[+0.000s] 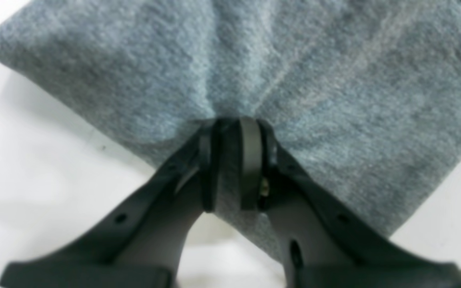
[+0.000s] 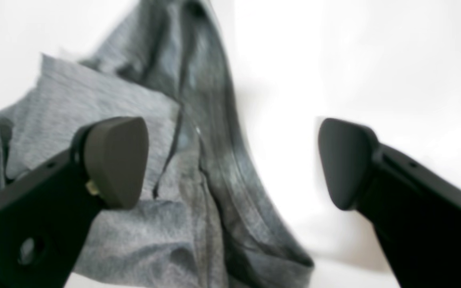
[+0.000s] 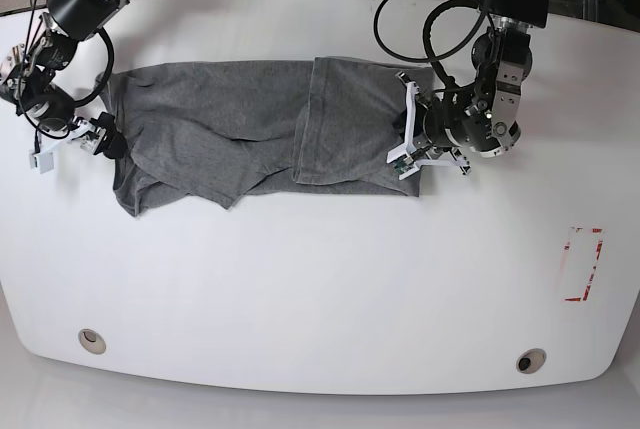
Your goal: Layout the t-shirt on the table in an organized manner, then fold the t-shirt properly
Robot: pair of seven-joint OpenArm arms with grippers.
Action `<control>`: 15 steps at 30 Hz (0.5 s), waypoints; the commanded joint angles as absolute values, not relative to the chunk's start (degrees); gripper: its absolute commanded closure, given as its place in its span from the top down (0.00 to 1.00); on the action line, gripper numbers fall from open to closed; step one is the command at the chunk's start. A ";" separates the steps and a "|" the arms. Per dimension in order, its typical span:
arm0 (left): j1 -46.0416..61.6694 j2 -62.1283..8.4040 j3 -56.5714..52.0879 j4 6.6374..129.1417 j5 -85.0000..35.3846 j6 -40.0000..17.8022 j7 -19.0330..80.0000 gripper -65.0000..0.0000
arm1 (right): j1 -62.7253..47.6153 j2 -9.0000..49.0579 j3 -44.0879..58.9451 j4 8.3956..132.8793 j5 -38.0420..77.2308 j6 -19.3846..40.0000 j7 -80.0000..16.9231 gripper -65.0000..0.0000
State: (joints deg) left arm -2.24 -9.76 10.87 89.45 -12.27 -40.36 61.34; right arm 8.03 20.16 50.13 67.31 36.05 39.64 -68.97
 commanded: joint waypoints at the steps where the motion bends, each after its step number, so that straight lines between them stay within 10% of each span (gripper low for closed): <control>1: -2.51 -10.24 10.86 89.36 -9.27 -40.00 64.31 0.11 | 8.13 21.49 49.98 67.91 37.32 40.00 -67.56 1.00; 15: -2.68 -10.24 10.86 89.36 -9.27 -40.00 64.48 0.11 | 5.67 16.04 43.74 68.88 37.32 40.00 -66.86 1.00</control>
State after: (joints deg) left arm -2.44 -9.78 10.92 89.45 -12.16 -40.36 61.63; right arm 5.45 16.71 44.99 68.16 39.29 40.56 -64.62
